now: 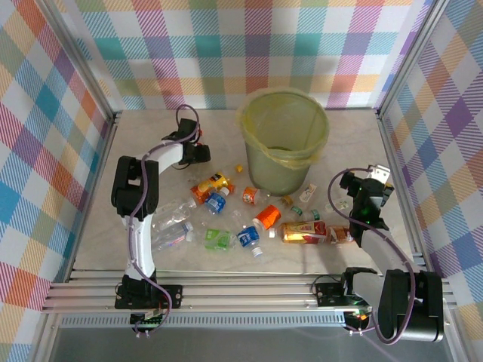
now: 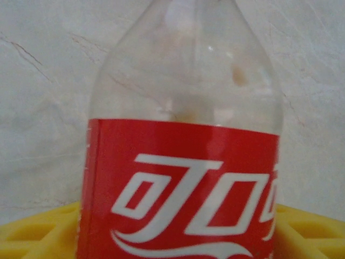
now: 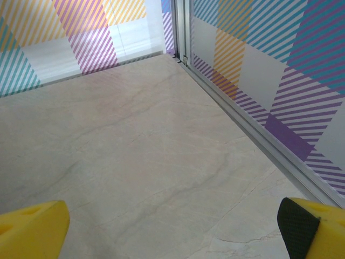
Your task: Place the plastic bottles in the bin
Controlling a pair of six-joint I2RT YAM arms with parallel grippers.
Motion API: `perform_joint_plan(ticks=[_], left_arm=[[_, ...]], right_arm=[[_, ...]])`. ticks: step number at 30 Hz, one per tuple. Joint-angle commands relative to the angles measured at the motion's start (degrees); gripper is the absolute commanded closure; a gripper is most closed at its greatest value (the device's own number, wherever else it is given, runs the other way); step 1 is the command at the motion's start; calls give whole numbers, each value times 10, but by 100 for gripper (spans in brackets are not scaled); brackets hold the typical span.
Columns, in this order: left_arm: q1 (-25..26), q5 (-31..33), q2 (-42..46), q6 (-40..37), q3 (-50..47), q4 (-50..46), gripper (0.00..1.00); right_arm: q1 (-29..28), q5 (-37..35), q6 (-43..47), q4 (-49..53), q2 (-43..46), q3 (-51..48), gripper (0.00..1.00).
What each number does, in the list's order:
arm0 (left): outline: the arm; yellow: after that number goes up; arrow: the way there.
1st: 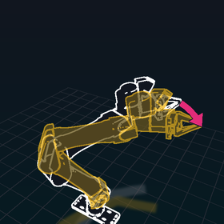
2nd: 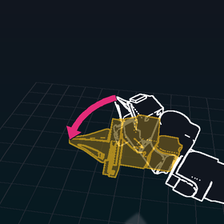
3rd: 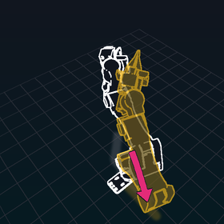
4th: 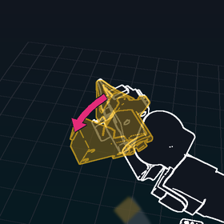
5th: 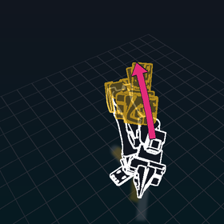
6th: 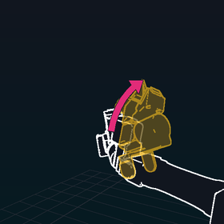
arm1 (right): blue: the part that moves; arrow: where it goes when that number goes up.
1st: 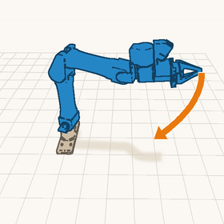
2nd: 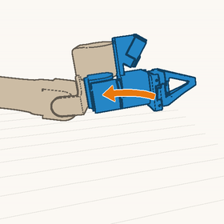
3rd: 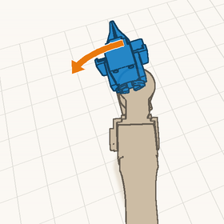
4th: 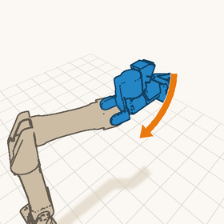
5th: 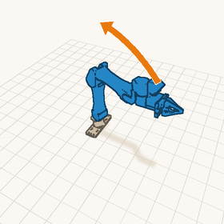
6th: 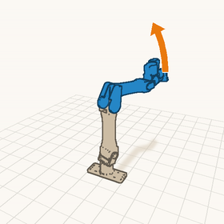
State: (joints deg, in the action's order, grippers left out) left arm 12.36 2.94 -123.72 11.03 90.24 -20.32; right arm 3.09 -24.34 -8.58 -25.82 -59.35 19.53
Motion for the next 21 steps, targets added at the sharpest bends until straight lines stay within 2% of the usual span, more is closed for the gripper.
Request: perform_joint_plan(ticks=[1,6,11,16,21], left_arm=[[5,11,-8,-1,31,-22,39],[1,35,10,-22,61,-37,47],[1,50,72,-38,79,-42,54],[11,26,154,-41,93,-25,59],[44,18,215,-54,121,-4,60]], right_arm=[[6,-9,-6,-11,11,-5,0],[5,-9,-6,-11,12,-5,0],[6,-11,-6,-10,13,-5,0],[7,-15,-7,-6,16,-5,0],[7,-18,-8,-2,19,-4,0]])
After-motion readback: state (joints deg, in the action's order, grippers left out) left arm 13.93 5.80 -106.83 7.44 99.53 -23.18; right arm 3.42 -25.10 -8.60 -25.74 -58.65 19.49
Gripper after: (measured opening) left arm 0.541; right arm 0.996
